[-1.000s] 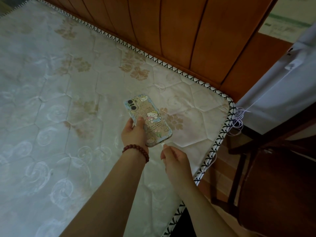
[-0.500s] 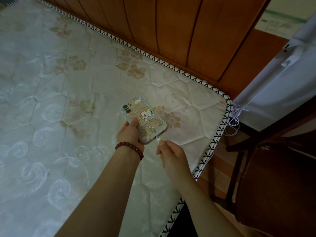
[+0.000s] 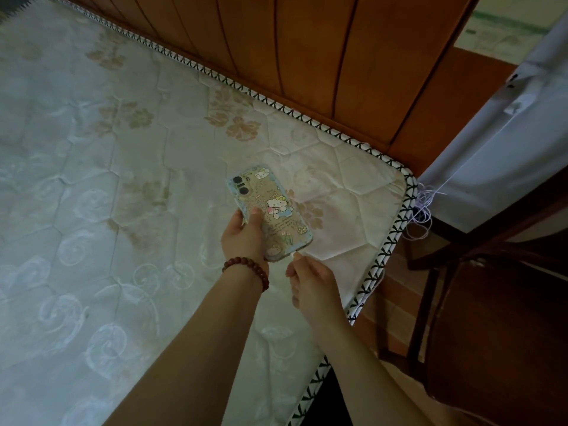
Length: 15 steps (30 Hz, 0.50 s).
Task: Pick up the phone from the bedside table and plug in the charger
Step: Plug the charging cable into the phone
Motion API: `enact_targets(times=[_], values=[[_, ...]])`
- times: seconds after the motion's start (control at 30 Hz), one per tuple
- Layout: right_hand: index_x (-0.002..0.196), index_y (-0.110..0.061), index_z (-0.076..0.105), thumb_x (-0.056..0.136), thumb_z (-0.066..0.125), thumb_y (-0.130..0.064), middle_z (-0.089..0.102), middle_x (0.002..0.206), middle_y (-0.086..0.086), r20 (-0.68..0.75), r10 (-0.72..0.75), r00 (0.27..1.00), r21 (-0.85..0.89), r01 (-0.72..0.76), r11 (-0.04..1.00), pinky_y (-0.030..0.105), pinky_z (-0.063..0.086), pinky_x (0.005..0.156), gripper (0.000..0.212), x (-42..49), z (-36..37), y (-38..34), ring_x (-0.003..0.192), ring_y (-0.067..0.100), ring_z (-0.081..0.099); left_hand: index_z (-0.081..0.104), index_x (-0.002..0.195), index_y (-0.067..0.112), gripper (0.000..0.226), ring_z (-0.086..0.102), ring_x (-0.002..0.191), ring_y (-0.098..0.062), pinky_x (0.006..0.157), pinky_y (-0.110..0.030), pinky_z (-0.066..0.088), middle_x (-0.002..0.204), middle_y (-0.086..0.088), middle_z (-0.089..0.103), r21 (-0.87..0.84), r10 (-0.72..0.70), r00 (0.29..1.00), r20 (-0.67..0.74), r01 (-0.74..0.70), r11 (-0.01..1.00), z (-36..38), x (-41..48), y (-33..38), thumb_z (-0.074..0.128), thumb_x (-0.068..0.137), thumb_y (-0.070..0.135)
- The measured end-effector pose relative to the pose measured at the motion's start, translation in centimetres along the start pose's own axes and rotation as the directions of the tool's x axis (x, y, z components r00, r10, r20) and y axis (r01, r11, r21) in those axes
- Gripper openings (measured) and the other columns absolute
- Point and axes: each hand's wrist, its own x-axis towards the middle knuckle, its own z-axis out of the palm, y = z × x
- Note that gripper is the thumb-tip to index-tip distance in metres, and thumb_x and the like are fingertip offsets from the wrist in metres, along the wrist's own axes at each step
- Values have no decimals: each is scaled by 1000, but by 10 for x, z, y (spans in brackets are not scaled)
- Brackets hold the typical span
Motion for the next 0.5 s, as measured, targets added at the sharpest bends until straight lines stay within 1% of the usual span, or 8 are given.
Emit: enact_targets(times=[0.07, 0.1, 0.2, 0.27, 0.33, 0.37, 0.43, 0.5], values=[[58, -19, 59, 96, 47, -25, 44, 37, -11, 21, 1, 1000, 31, -2, 1000, 23, 32, 44, 41, 0, -7, 2, 37, 4, 37, 64, 113, 14, 25, 69, 93, -27, 85, -50, 55, 96, -5, 71, 17, 29, 998, 49, -29, 999, 5, -3, 0, 55, 90, 12], [61, -19, 60, 96, 47, -23, 49, 40, -10, 20, -2, 1000, 37, 1, 999, 22, 37, 46, 37, 1, -10, 2, 40, 5, 43, 64, 115, 13, 27, 69, 93, -27, 84, -50, 55, 99, -7, 71, 27, 39, 996, 77, -41, 999, 6, -4, -1, 56, 89, 12], [73, -16, 61, 94, 50, -24, 65, 53, -7, -61, 38, 997, 140, -29, 990, 26, 48, 54, 25, 7, -29, -7, 51, 10, 58, 62, 119, 11, 31, 70, 93, -28, 81, -49, 56, 105, -11, 72, 73, 23, 985, 172, -36, 997, 13, -15, -11, 57, 89, 12], [79, -19, 60, 94, 51, -24, 68, 69, -2, -131, 46, 990, 206, -19, 978, 29, 52, 60, 18, 11, -46, -12, 63, 12, 64, 62, 120, 11, 31, 70, 94, -30, 82, -51, 55, 107, -13, 71, 108, -14, 970, 244, -13, 994, 20, -26, -22, 58, 89, 13], [87, -22, 63, 92, 53, -27, 69, 90, 4, -225, 31, 974, 170, 8, 985, 34, 53, 71, 13, 11, -66, -14, 82, 19, 66, 63, 118, 12, 30, 69, 95, -33, 82, -53, 55, 108, -15, 71, 158, -62, 946, 317, 12, 987, 28, -37, -36, 58, 88, 13], [92, -21, 64, 92, 54, -28, 69, 96, 6, -279, 21, 960, 151, 23, 988, 34, 54, 71, 13, 10, -77, -14, 86, 22, 66, 63, 117, 12, 29, 70, 94, -33, 82, -53, 55, 107, -15, 72, 186, -87, 933, 350, 22, 982, 33, -42, -43, 59, 88, 13], [91, -21, 65, 92, 55, -27, 69, 95, 6, -380, 21, 925, 144, 37, 989, 30, 53, 65, 12, 8, -100, -11, 84, 21, 66, 65, 115, 15, 27, 71, 91, -31, 79, -49, 56, 103, -13, 74, 241, -142, 900, 411, 42, 970, 45, -53, -60, 59, 88, 14], [93, -21, 65, 93, 55, -27, 68, 90, 1, -455, 41, 890, 106, 9, 994, 31, 55, 68, 12, 4, -125, -6, 81, 19, 65, 66, 110, 18, 24, 72, 90, -29, 76, -46, 58, 100, -12, 75, 292, -183, 862, 472, 43, 955, 58, -65, -77, 60, 87, 15]])
